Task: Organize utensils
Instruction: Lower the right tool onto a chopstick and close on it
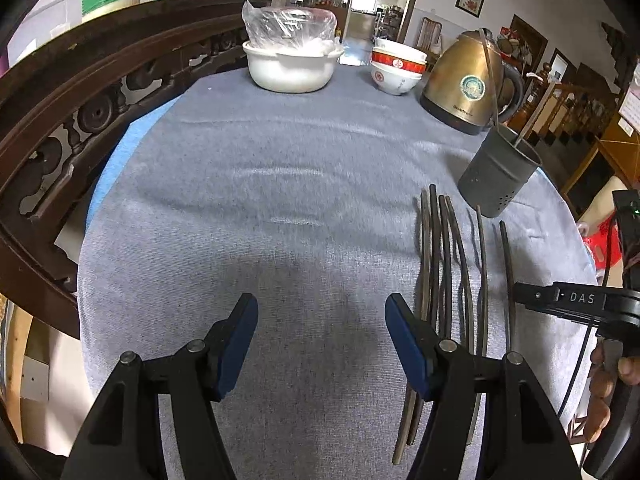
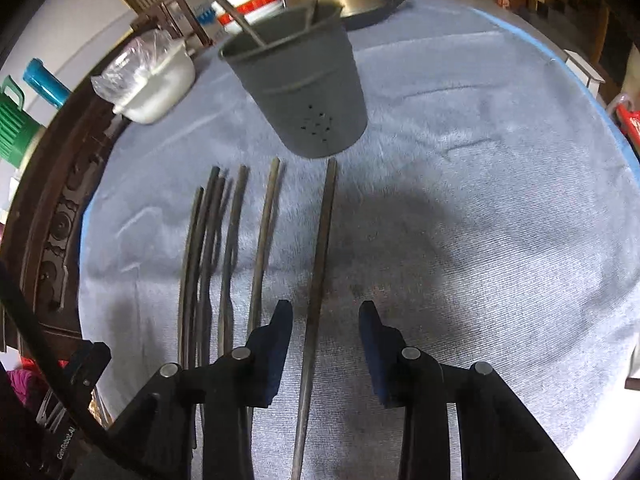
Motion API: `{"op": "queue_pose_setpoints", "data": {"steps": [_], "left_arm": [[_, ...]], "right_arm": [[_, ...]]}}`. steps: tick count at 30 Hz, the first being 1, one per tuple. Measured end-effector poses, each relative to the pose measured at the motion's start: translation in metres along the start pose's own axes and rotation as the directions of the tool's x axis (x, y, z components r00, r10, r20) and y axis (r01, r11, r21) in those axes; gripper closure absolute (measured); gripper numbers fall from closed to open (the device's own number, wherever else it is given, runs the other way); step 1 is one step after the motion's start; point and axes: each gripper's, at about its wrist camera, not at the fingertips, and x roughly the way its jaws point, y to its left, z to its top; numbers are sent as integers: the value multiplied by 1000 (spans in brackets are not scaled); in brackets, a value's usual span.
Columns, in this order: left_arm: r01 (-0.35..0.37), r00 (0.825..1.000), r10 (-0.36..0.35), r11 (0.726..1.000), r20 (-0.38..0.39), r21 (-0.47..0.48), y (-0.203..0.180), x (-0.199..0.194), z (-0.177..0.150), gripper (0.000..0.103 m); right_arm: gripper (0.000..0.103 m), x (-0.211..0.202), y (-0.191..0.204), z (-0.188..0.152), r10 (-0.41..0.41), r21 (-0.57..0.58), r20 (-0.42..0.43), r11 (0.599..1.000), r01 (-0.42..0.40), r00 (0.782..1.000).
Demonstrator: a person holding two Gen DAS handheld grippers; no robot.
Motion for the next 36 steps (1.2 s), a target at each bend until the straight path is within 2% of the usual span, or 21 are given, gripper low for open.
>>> {"op": "queue_pose_setpoints", "data": {"steps": [2,4,8,13,16,18,25,28,29,31,32,36], "left_arm": [[5,1000,-5,1000,-16,11,-2,3,1,36],[5,999,-4,1000,-34,22,-4,6,2,36],[12,996,-9,999,-90,30,-7,14,8,36],[24,981,-8,997,-196,80,-22,28,24,36],[65,963,-37,993,-268,98,-32,38,36,36],[111,941,-82,991,-329,71,-37,48,47,36],[104,877,-44,990,-478,100,-61,78,70,38],[64,867,0,992,-498,113,-66,84,73,47],[63,861,5,991,-508,117,-68,86,73,48],[57,846,12,992,-533,114,-69,90,72,59],[57,839,12,992,-545,109,-70,93,72,60],[46,831,25,993,-555,112,-74,99,73,66]], "right_arm": [[66,8,-2,2,17,18,-34,1000,-16,999],[75,9,-1,3,6,11,-35,1000,-6,999],[93,14,-6,9,45,32,-72,999,-43,996],[95,13,-11,15,36,3,-95,999,-36,995],[95,14,-18,16,38,-6,-102,999,-39,994],[95,15,-20,14,49,-7,-101,999,-49,994],[95,10,-32,10,86,-3,-89,996,-87,992],[95,8,-37,8,101,-3,-86,995,-101,991],[95,8,-38,8,106,-3,-84,994,-107,991],[95,8,-41,7,117,1,-83,993,-117,990],[95,7,-43,7,122,2,-82,993,-122,989],[95,7,-46,7,136,5,-78,991,-136,988]]}}
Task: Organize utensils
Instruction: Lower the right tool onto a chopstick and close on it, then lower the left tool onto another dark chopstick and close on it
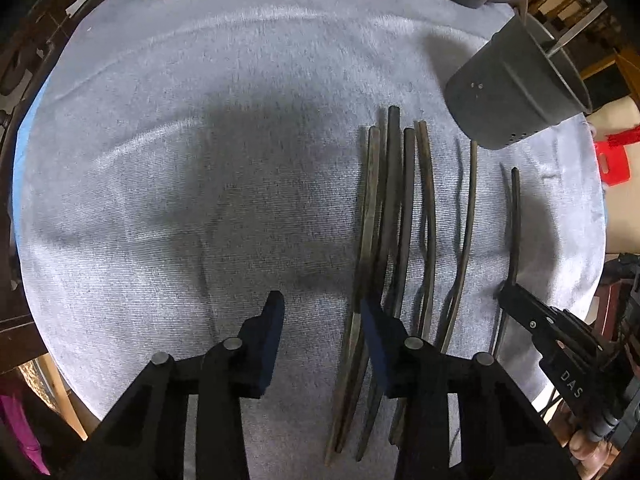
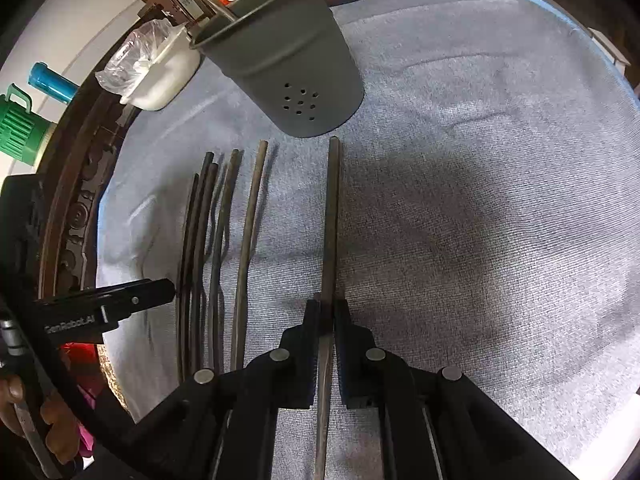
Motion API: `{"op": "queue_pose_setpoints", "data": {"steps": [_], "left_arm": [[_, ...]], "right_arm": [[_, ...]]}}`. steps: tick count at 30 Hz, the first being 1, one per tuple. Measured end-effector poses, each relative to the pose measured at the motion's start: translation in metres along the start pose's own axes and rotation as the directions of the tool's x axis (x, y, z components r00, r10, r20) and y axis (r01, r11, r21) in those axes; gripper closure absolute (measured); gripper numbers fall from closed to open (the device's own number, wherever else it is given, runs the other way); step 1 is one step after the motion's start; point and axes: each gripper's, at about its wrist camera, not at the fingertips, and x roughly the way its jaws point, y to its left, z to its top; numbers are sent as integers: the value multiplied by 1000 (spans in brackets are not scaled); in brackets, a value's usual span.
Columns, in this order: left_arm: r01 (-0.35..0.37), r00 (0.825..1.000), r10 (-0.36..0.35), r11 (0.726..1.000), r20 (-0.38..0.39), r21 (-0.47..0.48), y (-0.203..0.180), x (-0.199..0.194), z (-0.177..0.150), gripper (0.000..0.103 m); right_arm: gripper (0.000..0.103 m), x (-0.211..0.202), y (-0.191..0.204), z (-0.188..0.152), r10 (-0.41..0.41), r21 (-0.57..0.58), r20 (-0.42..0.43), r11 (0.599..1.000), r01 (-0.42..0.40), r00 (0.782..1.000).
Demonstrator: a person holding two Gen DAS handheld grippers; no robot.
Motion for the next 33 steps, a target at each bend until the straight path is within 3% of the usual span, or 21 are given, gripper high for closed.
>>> {"op": "queue_pose_setpoints", "data": {"steps": [6,9,13,21,33], "left_arm": [[13,1000,-13,1000,-24,4,-9,6,8,70],[2,999,-2,1000,-37,10,-16,11,8,87],[5,999,-5,1000,-40,11,-12,12,8,96],[2,997,1,999,-78,41,-2,12,4,97],[8,994,-5,999,-112,33,1,17,21,97]], "right_arm": [[95,-3,-4,-1,10,0,3,1000,-10,1000],[94,-5,-4,-2,12,0,4,1000,-12,1000],[94,-6,-5,-2,12,-2,1,1000,-12,1000],[93,-1,4,4,-10,-21,-26,1000,10,1000],[93,14,28,27,-104,-61,-151,994,96,983]]}}
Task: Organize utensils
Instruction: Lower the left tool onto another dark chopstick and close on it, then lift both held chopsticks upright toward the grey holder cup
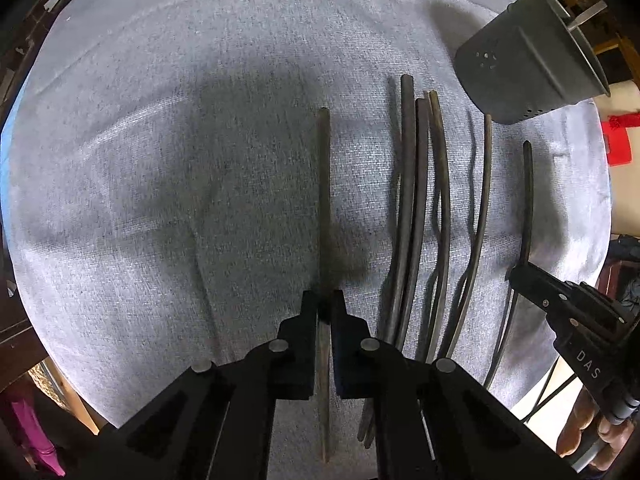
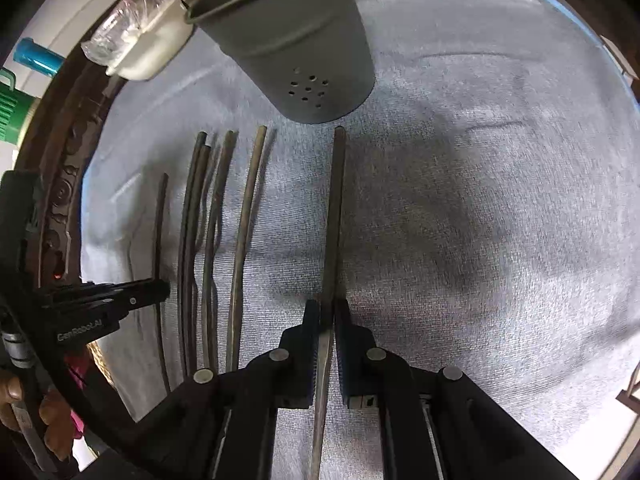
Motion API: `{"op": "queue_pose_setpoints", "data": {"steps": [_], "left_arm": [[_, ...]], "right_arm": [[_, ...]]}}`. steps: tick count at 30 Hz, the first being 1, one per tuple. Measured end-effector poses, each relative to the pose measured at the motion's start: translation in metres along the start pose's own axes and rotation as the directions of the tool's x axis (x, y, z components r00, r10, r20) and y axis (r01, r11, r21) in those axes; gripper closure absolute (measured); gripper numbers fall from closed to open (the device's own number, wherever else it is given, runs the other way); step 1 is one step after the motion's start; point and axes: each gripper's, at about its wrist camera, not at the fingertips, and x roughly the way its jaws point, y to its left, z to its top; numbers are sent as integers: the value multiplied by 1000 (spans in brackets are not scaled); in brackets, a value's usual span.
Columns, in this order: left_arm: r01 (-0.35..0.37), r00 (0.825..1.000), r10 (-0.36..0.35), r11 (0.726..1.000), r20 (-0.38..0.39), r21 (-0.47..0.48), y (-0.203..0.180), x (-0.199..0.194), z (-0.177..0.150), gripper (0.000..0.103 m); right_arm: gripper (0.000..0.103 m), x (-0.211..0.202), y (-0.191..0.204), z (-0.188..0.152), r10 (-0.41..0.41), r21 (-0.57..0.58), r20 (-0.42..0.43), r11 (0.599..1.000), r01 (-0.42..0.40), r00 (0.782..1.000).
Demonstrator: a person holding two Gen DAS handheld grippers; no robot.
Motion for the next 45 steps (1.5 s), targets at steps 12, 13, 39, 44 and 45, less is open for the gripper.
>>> {"op": "queue_pose_setpoints", "data": {"steps": [12,13,39,44,45], "left_arm": [[50,998,-50,999,39,9,15,-9,0,97],[54,997,-55,998,46,7,17,-11,-2,97],[104,865,-61,993,497,-58,42,-105,-60,97],[85,791,-27,994,611,-65,38,-115,-67,97],[86,775,-25,994,631,-66,38,-116,-69,97]], "right_arm": [[96,-2,5,19,-9,-21,-14,1000,9,1000],[96,-5,3,17,0,-12,0,1000,0,1000],[96,-70,-13,-31,62,51,421,994,-92,905],[96,-84,-13,-36,19,52,501,997,-52,865],[96,-88,-11,-37,3,51,525,998,-35,851]]}}
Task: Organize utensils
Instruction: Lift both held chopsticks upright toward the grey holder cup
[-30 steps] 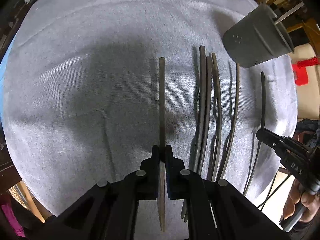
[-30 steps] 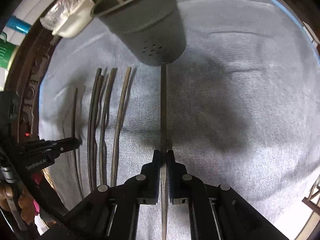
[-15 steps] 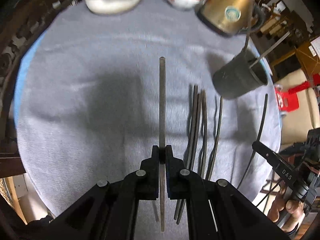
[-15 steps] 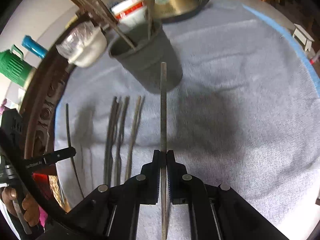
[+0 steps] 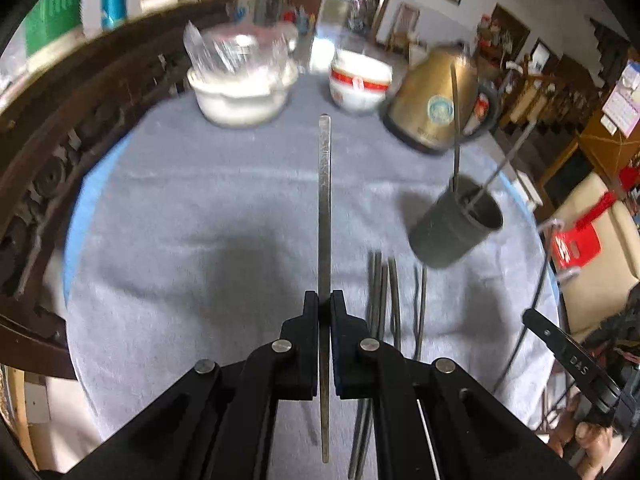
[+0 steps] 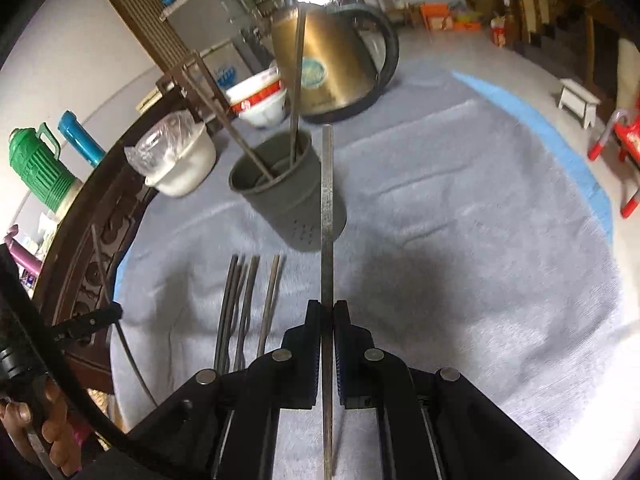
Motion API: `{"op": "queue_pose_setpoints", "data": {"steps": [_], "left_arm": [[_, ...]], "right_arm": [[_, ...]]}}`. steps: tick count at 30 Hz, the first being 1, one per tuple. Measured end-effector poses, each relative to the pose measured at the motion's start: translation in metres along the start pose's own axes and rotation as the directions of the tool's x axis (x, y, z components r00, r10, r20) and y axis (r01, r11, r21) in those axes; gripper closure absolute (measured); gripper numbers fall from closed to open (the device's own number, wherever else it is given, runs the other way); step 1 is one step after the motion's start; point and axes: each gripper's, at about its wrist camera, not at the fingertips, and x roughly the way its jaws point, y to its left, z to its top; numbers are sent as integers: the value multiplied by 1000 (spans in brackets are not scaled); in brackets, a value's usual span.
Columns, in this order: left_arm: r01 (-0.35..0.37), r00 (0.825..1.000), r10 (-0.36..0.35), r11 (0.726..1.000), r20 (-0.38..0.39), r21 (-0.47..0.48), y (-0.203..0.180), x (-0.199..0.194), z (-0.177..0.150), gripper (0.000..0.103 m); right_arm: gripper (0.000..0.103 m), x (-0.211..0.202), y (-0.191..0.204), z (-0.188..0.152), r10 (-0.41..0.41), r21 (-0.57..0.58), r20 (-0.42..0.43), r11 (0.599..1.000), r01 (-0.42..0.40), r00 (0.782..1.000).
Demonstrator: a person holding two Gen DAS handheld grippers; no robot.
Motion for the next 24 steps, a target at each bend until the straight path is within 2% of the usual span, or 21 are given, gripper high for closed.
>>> {"op": "queue_pose_setpoints", "data": {"steps": [4,12,21,24], "left_arm": [[-8,998,9,1000,70,-9,4,-6,-1,97],[-14,990,16,1000,138,-17,2,-5,-3,97],[-39,979,34,999,201,22,-5,-1,-4,97],[-53,977,42,998,210,46,-8,-1,-8,97]], "right_arm": [[96,-16,3,2,-39,-5,100,999,39,994],[96,-31,10,10,-90,-39,266,994,104,960],[96,-21,20,16,-117,-57,364,987,148,924],[96,-20,27,12,-119,-89,369,983,162,922]]}}
